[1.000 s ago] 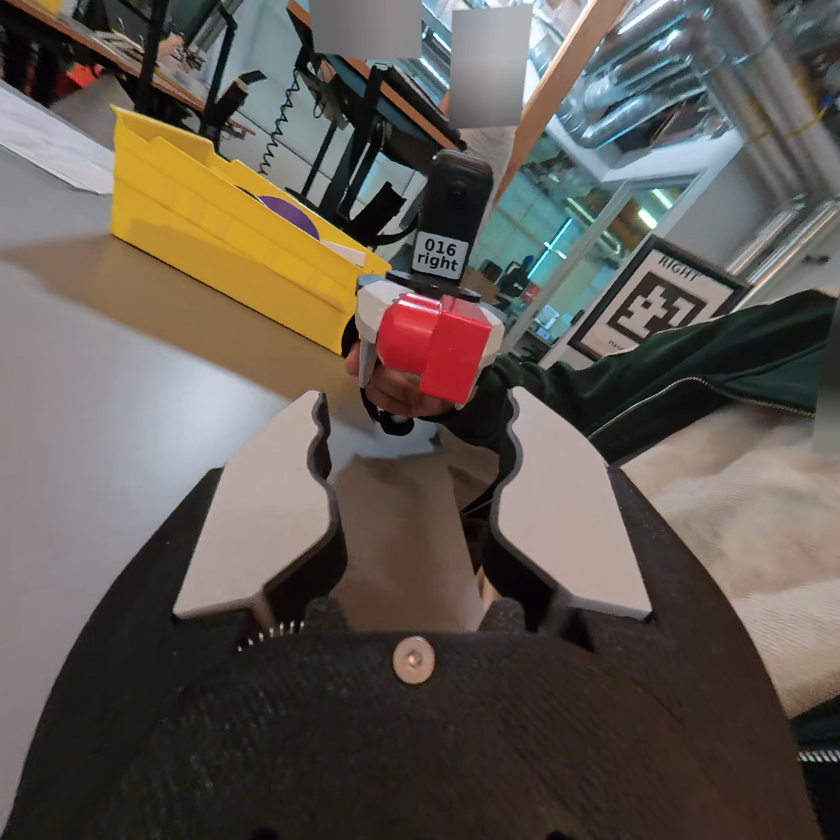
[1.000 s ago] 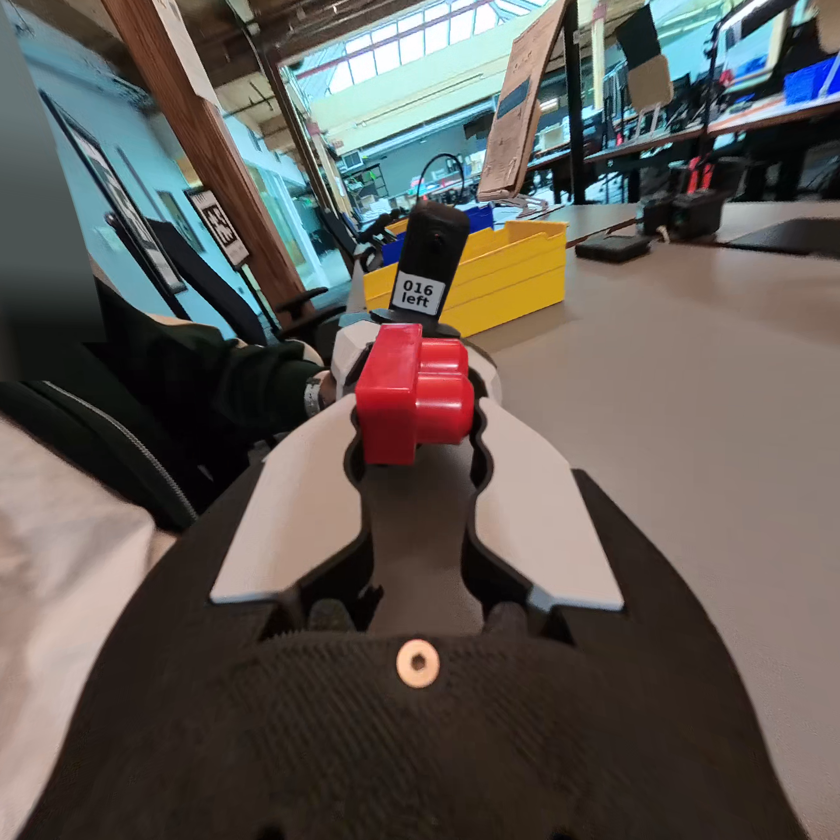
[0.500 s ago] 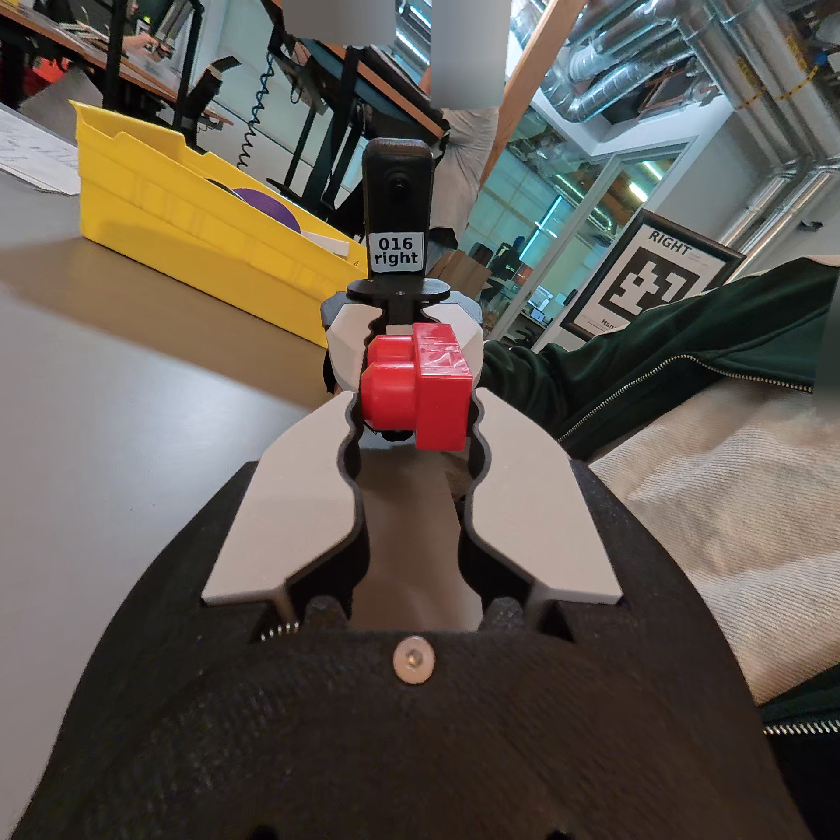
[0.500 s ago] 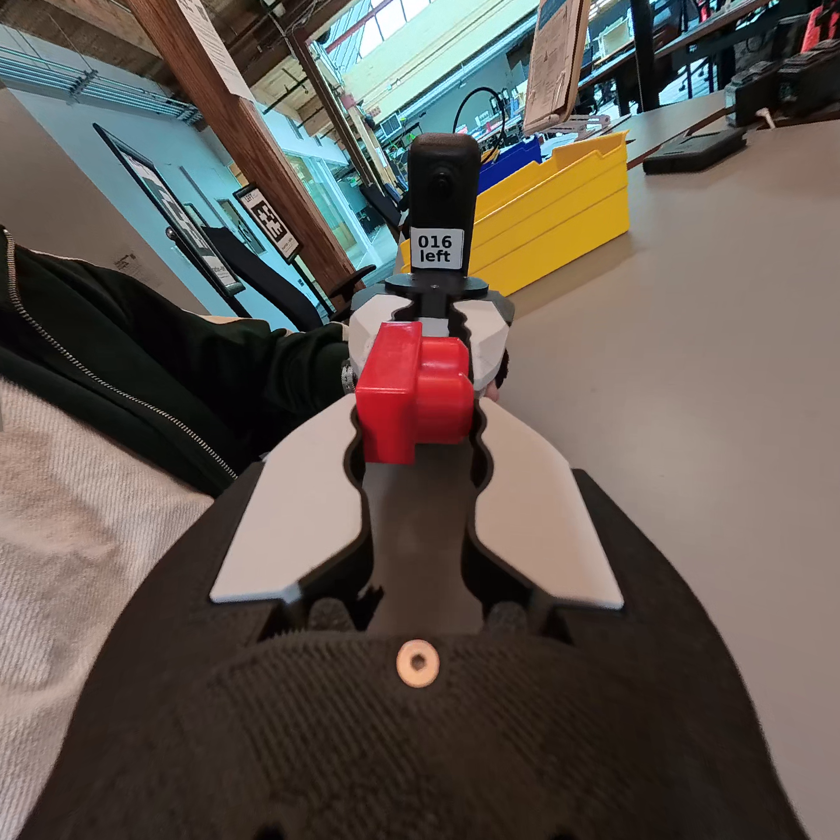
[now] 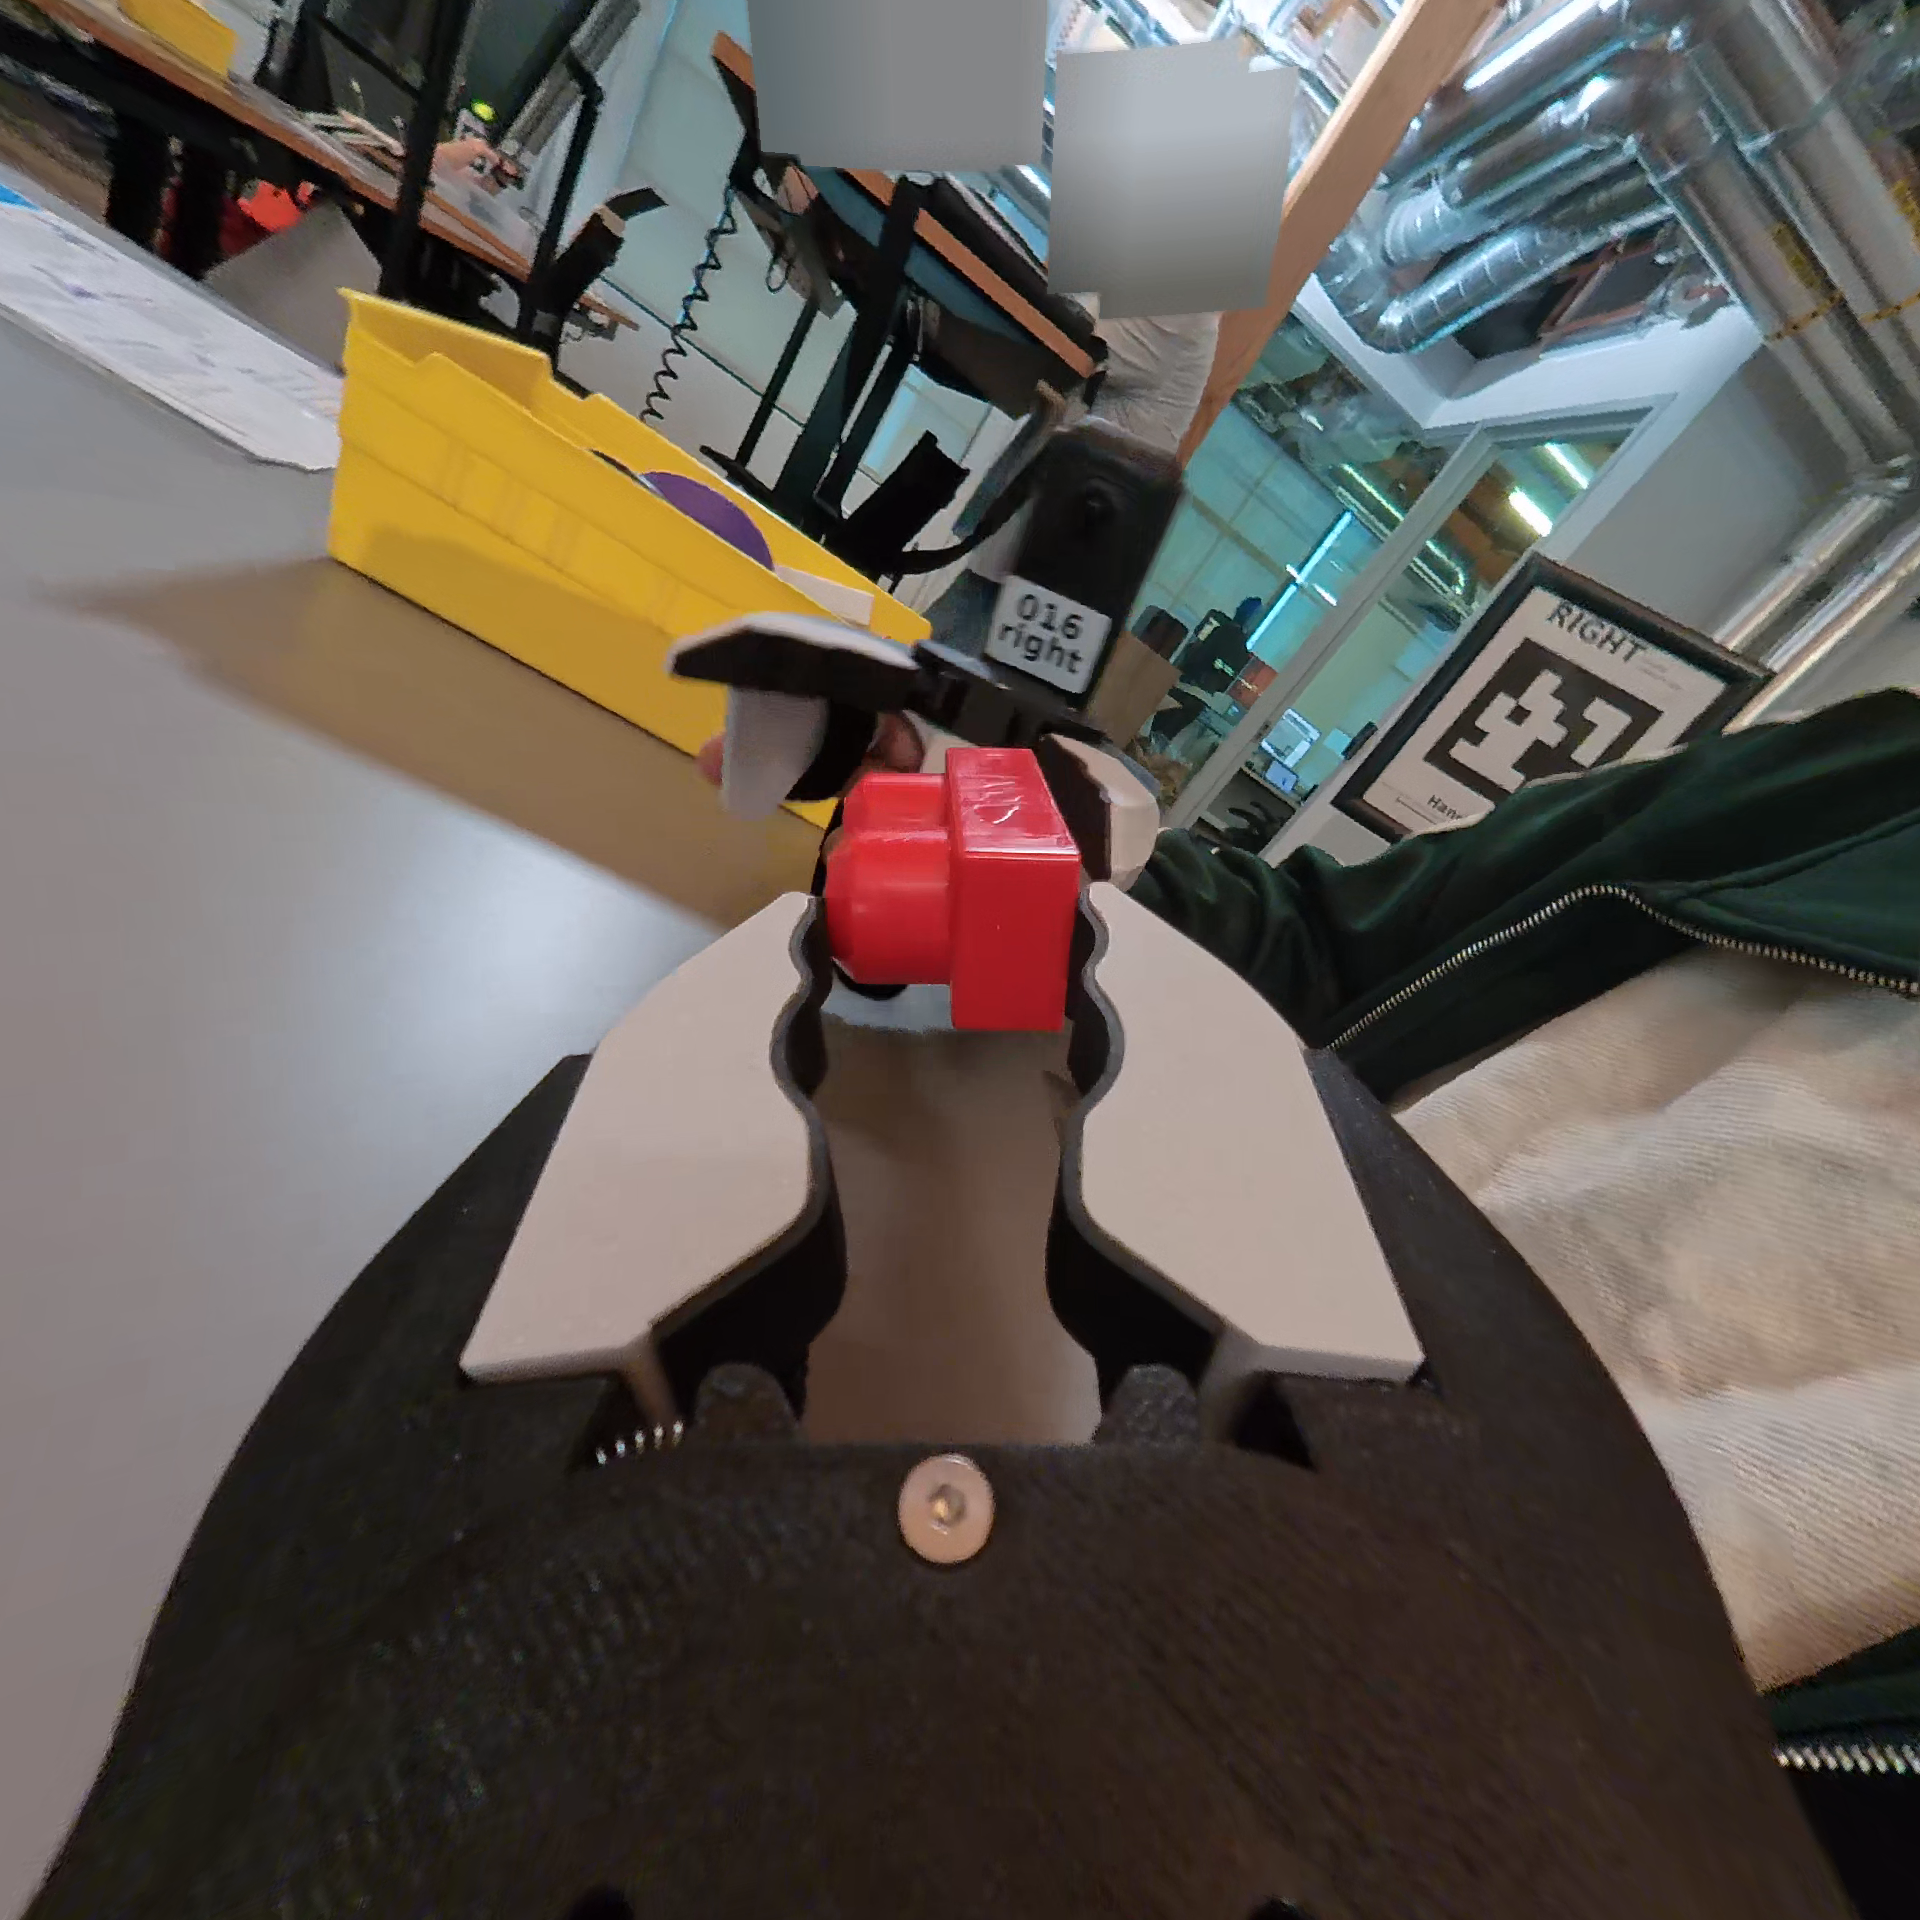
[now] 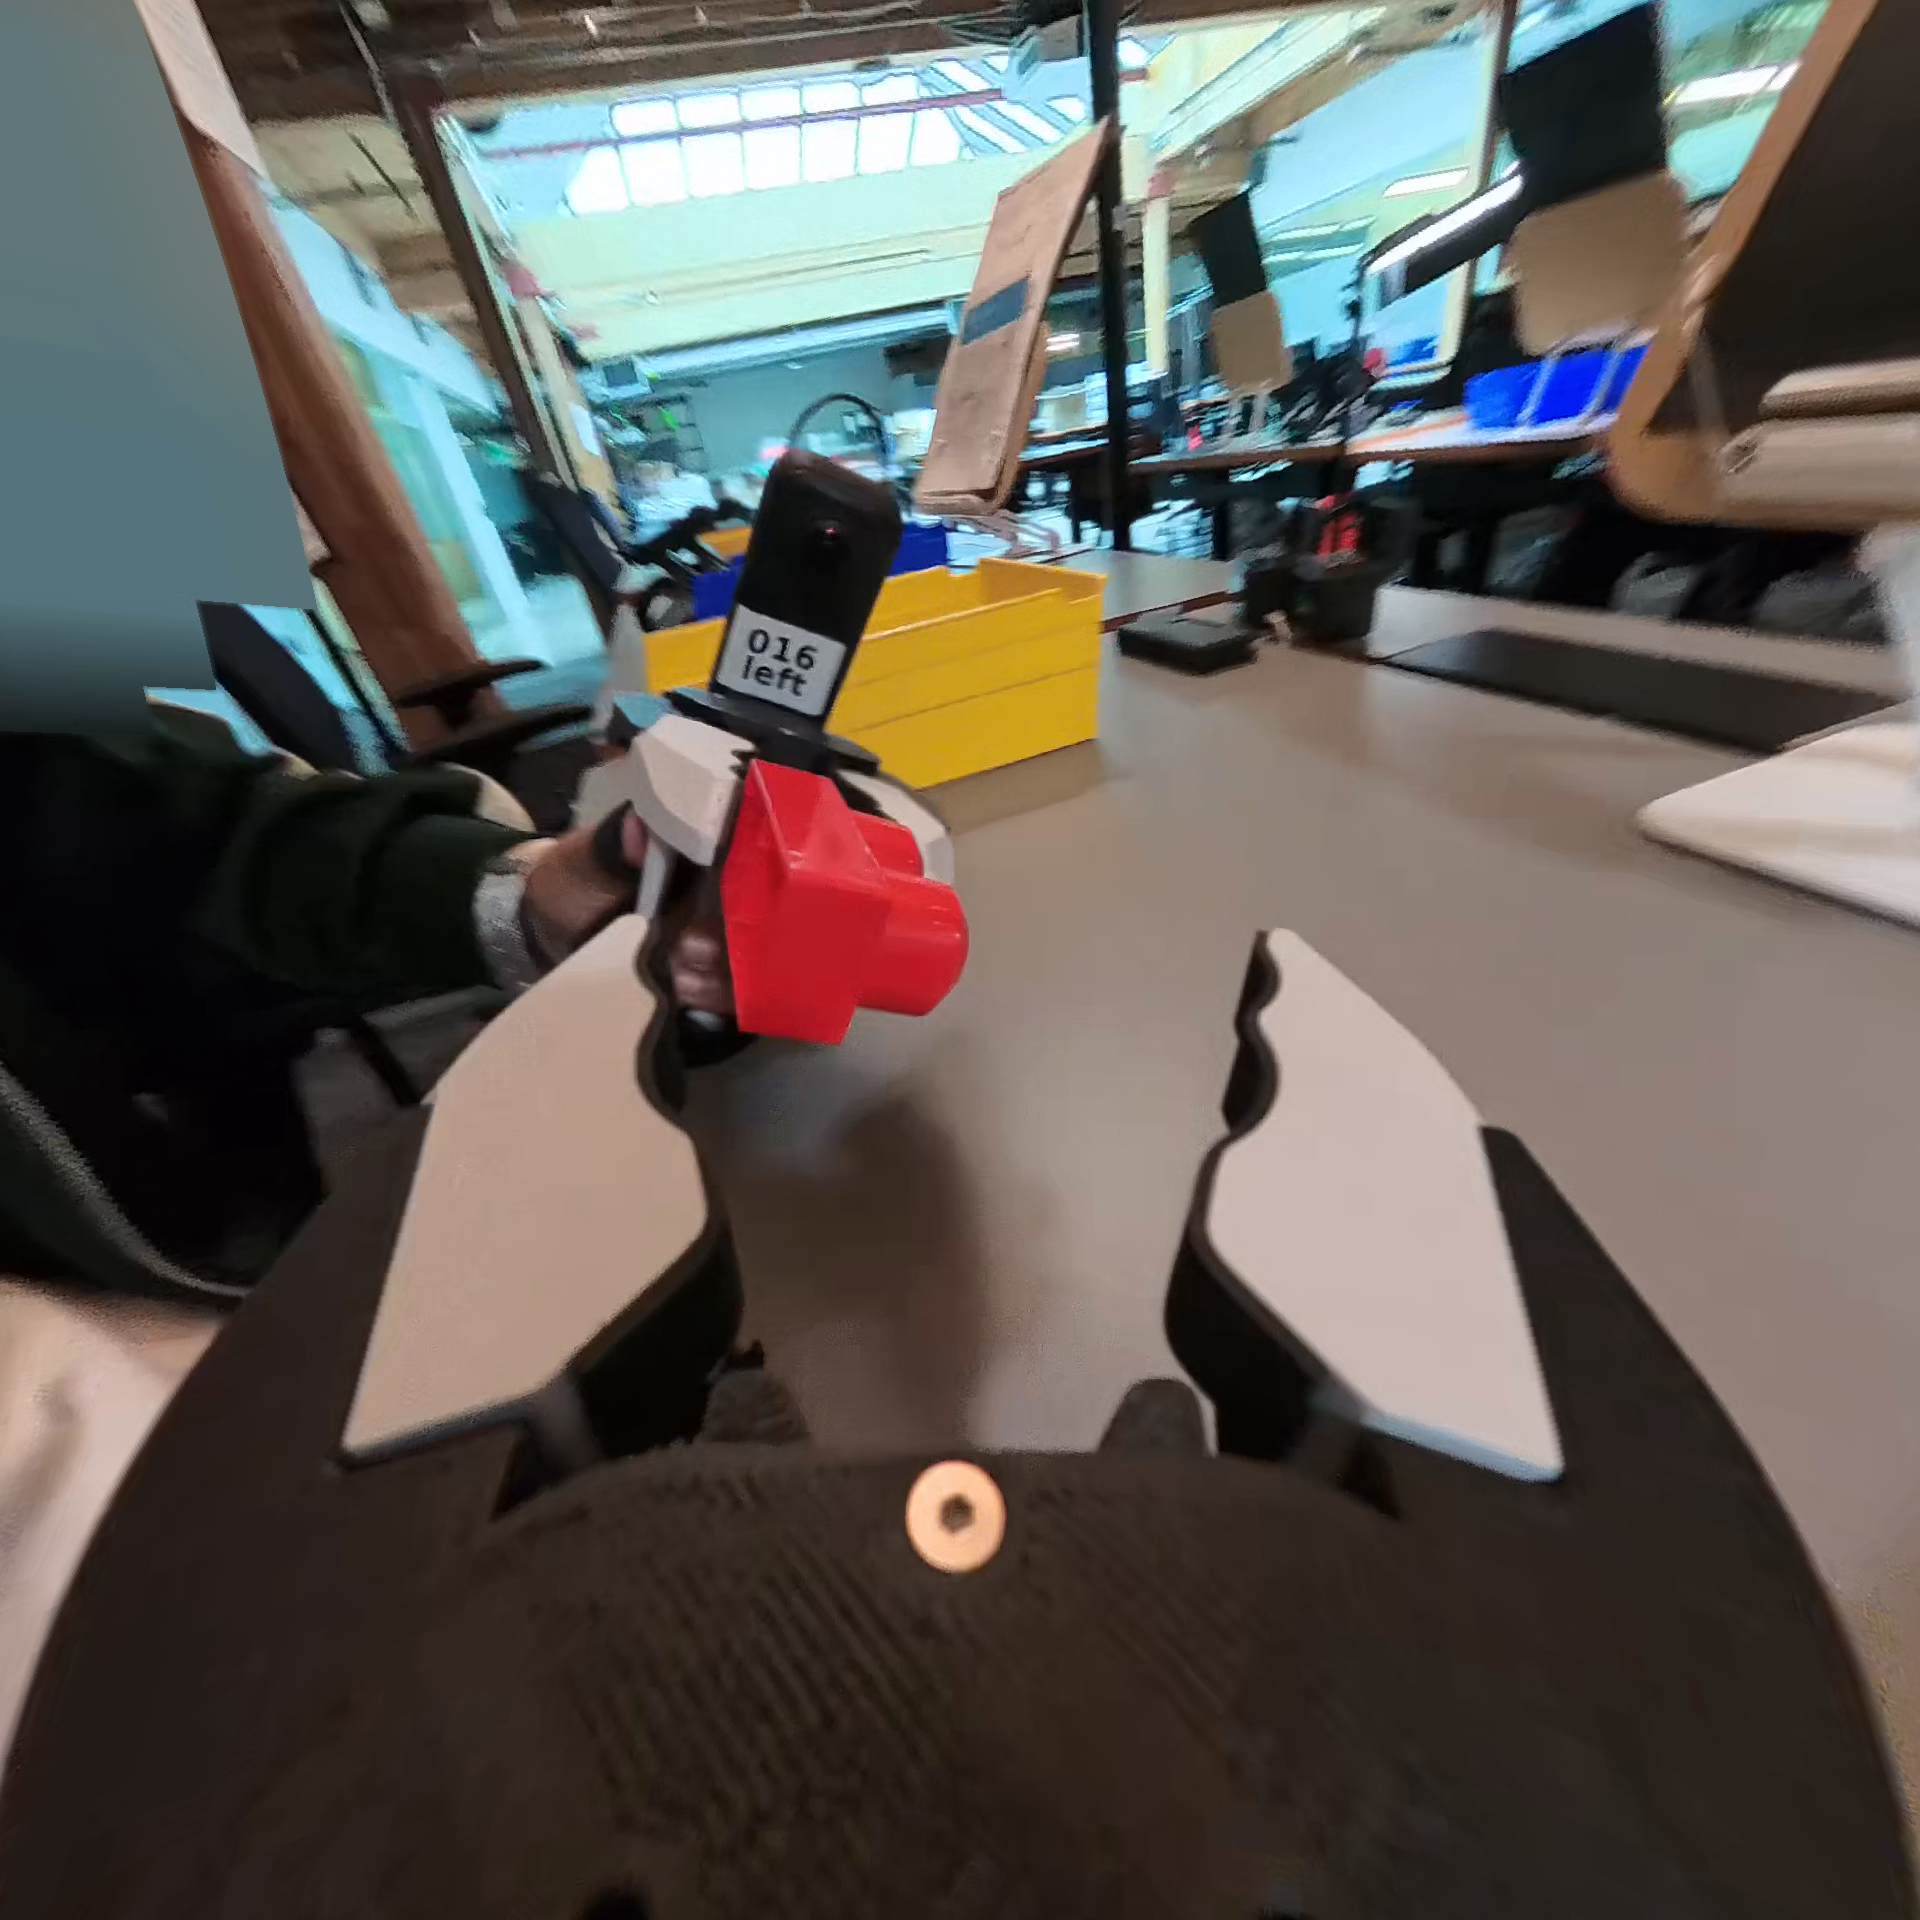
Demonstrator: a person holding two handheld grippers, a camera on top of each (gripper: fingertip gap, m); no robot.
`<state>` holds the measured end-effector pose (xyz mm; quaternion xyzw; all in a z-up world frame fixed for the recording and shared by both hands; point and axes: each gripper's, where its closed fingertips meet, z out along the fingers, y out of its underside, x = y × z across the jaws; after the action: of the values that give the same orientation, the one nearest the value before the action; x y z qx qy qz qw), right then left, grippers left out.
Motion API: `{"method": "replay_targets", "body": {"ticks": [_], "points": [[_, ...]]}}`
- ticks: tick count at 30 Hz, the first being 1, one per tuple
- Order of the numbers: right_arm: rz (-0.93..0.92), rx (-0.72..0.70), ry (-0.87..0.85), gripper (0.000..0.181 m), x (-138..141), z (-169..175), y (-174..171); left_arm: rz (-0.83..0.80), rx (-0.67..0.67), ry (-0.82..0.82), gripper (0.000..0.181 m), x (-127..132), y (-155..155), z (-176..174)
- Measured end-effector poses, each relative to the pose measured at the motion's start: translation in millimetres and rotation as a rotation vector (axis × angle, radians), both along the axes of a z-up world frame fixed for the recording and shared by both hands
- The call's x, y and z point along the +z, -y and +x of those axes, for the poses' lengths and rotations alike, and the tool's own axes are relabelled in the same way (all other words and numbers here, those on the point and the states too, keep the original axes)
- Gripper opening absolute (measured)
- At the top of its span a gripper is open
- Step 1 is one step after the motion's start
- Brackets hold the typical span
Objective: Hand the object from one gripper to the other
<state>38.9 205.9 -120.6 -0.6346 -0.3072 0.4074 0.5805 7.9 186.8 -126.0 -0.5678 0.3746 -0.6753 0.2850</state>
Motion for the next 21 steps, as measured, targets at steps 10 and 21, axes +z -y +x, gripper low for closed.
{"method": "replay_targets", "body": {"ticks": [10, 21], "points": [[0.63, -0.336, 1.01, 0.073, -22.1, 0.0, -3.8, -0.017, 0.31, -0.247, 0.045, -32.9, -39.8, -6.2], [0.671, -0.376, 1.229, 0.055, -40.0, -11.7, -7.4, 0.04, 0.25, -0.263, 0.045, -29.9, -7.8, 14.4]]}}
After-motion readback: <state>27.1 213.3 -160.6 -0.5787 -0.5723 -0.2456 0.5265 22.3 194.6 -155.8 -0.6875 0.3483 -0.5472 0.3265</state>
